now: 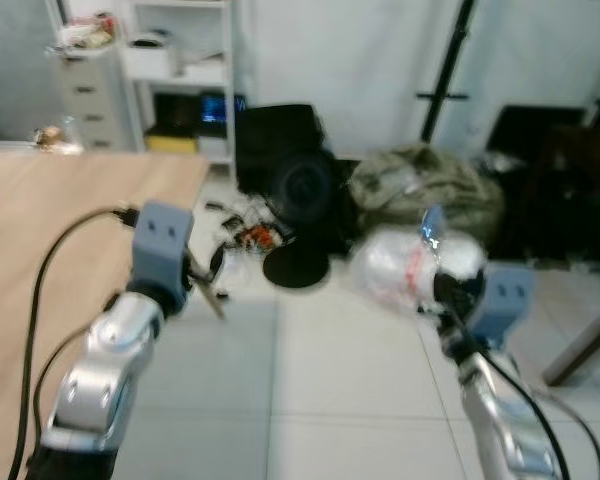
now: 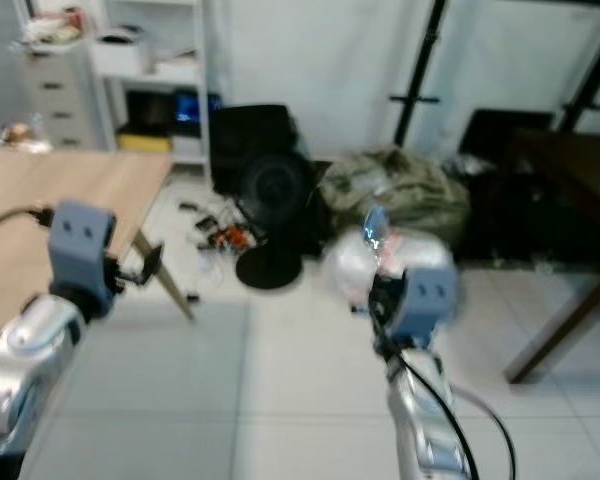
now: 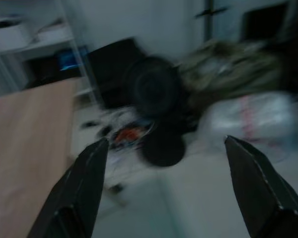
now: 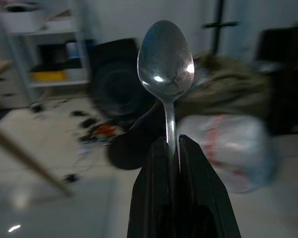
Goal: Setting the table
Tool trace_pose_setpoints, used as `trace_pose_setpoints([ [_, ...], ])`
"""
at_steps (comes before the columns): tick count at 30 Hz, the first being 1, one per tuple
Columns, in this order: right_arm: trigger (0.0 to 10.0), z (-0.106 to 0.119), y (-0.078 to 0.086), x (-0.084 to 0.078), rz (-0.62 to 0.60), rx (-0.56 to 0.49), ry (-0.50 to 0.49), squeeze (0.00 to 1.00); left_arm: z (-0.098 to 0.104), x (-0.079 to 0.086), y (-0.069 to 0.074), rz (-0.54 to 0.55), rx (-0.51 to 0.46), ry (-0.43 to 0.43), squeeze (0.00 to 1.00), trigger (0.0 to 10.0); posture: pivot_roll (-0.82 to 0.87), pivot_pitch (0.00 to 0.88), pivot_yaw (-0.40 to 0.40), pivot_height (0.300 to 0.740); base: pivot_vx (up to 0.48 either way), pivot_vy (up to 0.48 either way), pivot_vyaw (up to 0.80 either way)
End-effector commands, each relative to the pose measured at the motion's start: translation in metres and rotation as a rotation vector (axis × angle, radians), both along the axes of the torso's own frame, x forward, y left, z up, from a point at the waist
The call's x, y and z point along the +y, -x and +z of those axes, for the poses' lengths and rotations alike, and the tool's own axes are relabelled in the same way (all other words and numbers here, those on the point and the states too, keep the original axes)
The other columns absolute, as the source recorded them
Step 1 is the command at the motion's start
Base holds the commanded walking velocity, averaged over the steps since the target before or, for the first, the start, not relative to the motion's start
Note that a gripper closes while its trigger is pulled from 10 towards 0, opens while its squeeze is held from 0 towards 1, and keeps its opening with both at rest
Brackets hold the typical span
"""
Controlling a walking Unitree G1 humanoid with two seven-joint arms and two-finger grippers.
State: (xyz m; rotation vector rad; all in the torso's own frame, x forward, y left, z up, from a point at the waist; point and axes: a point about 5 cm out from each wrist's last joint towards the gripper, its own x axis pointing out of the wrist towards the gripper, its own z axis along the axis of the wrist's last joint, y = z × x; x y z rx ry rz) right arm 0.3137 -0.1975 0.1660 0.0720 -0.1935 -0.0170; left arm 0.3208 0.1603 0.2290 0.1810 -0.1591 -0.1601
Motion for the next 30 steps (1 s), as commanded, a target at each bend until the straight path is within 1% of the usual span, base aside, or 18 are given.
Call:
trace_pose_setpoints([
  [1,10.0,-0.0001,0.0010,0.0023,0.010,-0.004,0.000,0.00,-0.0087,0.0087,0.0026,0.038,0.026,-0.005,0.00,10.0,0.07,0.075,0.033,0.740,0.000,0.000,-0.77],
  [2,10.0,-0.0020,0.0012,0.0016,0.012,0.005,0.003,0.00,-0.0137,0.0113,0.0044,0.060,0.040,-0.002,0.00,10.0,0.07,0.080,0.028,0.740,0.000,0.000,-0.77],
  [3,10.0,-0.0018,0.0015,0.0015,0.013,0.007,0.004,0.00,-0.0144,0.0118,0.0052,0.065,0.041,-0.001,0.00,10.0,0.08,0.083,0.025,0.740,0.000,0.000,-0.77],
  [17,10.0,-0.0046,0.0028,0.0052,0.029,0.028,0.006,0.00,-0.0137,0.0115,0.0058,0.082,0.025,-0.006,0.00,10.0,0.08,0.100,0.016,0.740,0.000,0.000,-0.77],
  [22,10.0,-0.0045,0.0045,0.0042,0.031,0.031,0.010,0.00,-0.0131,0.0080,0.0054,0.077,0.022,0.008,0.00,10.0,0.07,0.107,0.013,0.740,0.000,0.000,-0.77],
  [26,10.0,-0.0049,0.0053,0.0046,0.033,0.034,0.012,0.00,-0.0121,0.0062,0.0062,0.069,0.019,0.042,0.00,10.0,0.07,0.109,0.011,0.740,0.000,0.000,-0.77],
  [30,10.0,-0.0049,0.0057,0.0050,0.035,0.036,0.013,0.00,-0.0114,0.0052,0.0078,0.059,0.012,0.055,0.00,10.0,0.07,0.111,0.008,0.740,0.000,0.000,-0.77],
])
